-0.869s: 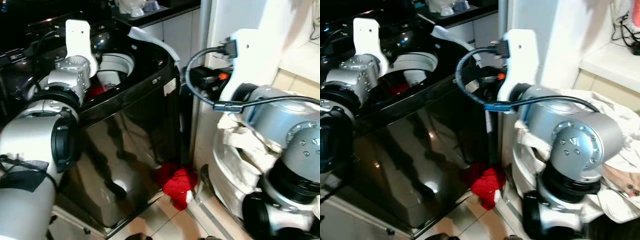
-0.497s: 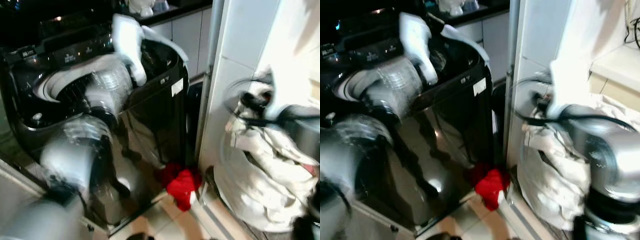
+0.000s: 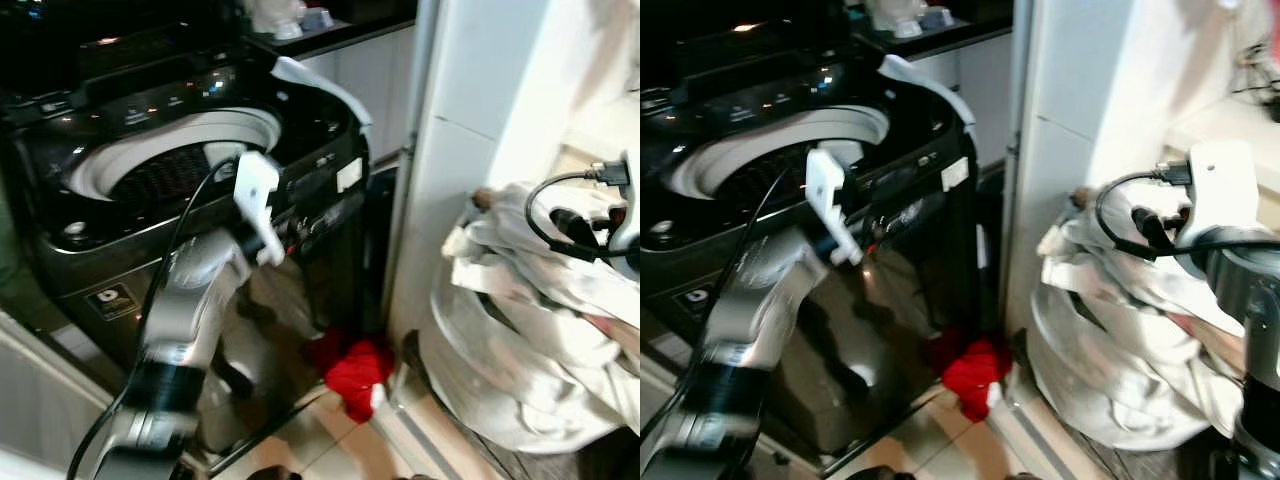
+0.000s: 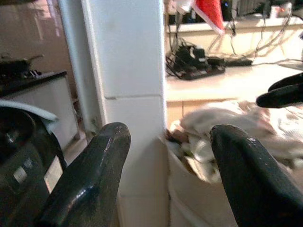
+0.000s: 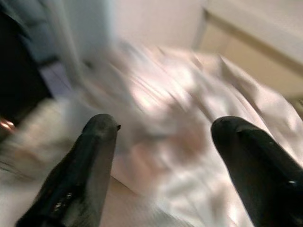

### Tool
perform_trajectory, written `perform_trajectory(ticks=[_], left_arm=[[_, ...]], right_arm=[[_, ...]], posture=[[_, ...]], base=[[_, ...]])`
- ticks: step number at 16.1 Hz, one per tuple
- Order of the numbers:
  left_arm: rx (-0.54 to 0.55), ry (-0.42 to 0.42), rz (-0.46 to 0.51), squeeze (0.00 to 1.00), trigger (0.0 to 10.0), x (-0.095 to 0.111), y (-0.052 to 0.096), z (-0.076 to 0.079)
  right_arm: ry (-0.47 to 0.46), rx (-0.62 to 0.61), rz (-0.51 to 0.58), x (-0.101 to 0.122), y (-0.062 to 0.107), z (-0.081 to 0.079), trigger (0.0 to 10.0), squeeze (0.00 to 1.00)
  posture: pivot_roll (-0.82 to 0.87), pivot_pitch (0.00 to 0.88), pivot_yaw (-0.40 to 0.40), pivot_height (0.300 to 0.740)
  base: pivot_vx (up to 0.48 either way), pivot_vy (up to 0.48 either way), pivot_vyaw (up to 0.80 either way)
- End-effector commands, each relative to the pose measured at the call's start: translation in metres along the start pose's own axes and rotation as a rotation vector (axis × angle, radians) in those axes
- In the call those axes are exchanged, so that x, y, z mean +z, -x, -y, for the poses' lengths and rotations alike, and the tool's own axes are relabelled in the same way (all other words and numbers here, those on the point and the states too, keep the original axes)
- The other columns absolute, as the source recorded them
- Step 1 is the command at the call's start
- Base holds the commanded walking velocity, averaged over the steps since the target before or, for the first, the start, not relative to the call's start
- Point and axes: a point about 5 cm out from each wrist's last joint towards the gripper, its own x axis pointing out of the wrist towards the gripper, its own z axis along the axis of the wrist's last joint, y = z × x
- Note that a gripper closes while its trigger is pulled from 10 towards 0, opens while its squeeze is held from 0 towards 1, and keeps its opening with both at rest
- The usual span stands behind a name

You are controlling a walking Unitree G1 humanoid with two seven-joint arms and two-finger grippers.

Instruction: Clothes washing

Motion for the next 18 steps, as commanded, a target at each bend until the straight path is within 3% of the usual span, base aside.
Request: perform_trajectory(ticks=[1,4,6,7,8,9,10,11,12,14,15,16,18], left_arm=[[0.000,-0.021,-0.038,0.00,10.0,0.001,0.003,0.002],[-0.023,0.008,-0.108,0.00,10.0,-0.010,0.011,0.012],[-0.028,0.014,-0.119,0.00,10.0,-0.011,0.010,0.016],[-0.025,0.006,-0.136,0.00,10.0,-0.011,0.009,0.018],[-0.021,0.004,-0.144,0.00,10.0,-0.012,0.009,0.019],[0.068,-0.001,-0.188,0.00,10.0,-0.017,0.010,0.014],[0.241,-0.006,-0.227,0.00,10.0,-0.026,0.013,0.002],[0.380,0.017,-0.221,0.00,10.0,-0.030,0.018,-0.007],[0.455,-0.014,-0.194,0.00,10.0,-0.028,0.021,-0.011],[0.468,0.025,-0.171,0.00,10.0,-0.025,0.023,-0.008],[0.469,0.007,-0.164,0.00,10.0,-0.023,0.022,-0.007],[0.485,-0.042,-0.147,0.00,10.0,-0.020,0.019,-0.004],[0.505,-0.051,-0.151,0.00,10.0,-0.019,0.021,-0.004]], right_arm=[[-0.002,-0.022,-0.006,-0.003,-0.004,0.006,10.0,1.00],[-0.016,-0.054,-0.007,-0.016,-0.023,0.016,10.0,1.00],[-0.074,-0.043,0.073,-0.014,-0.035,0.018,10.0,1.00],[-0.075,-0.072,0.123,-0.014,-0.043,0.024,10.0,0.10],[-0.062,-0.096,0.132,-0.013,-0.045,0.026,10.0,0.00],[-0.061,-0.113,0.183,-0.005,-0.043,0.026,10.0,0.00],[-0.058,-0.110,0.285,0.009,-0.036,0.021,10.0,0.00],[-0.053,-0.095,0.394,0.019,-0.023,0.008,10.0,0.00],[-0.012,-0.086,0.421,0.019,-0.016,-0.007,10.0,0.00],[-0.010,0.080,0.532,0.020,0.001,-0.052,10.0,0.00],[0.014,0.111,0.553,0.020,0.003,-0.060,10.0,0.00],[-0.040,0.228,0.529,0.011,0.003,-0.083,10.0,0.00],[-0.088,0.267,0.461,-0.002,-0.001,-0.100,10.0,0.00]], posture=[[-0.12,0.000,0.074,0.740],[-0.12,0.000,0.074,0.740],[-0.12,0.000,0.074,0.740],[-0.12,0.000,0.073,0.740],[-0.11,0.000,0.068,0.740],[-0.10,0.000,0.065,0.740],[-0.09,0.000,0.059,0.740],[-0.08,0.000,0.045,0.740],[-0.08,0.000,0.042,0.740],[-0.08,0.000,0.031,0.740],[-0.08,0.000,0.031,0.740],[-0.07,0.000,0.010,0.740],[-0.05,0.000,-0.005,0.740]], base=[[0.000,0.000,0.00],[0.000,0.000,0.00],[0.000,0.000,0.00],[0.000,0.000,0.00],[0.000,0.000,0.00],[0.000,0.000,0.00],[0.000,0.000,0.00],[0.000,0.000,0.00],[0.000,0.000,0.00],[0.000,0.000,0.00],[0.000,0.000,0.00],[0.000,0.000,0.00],[0.000,0.000,0.00]])
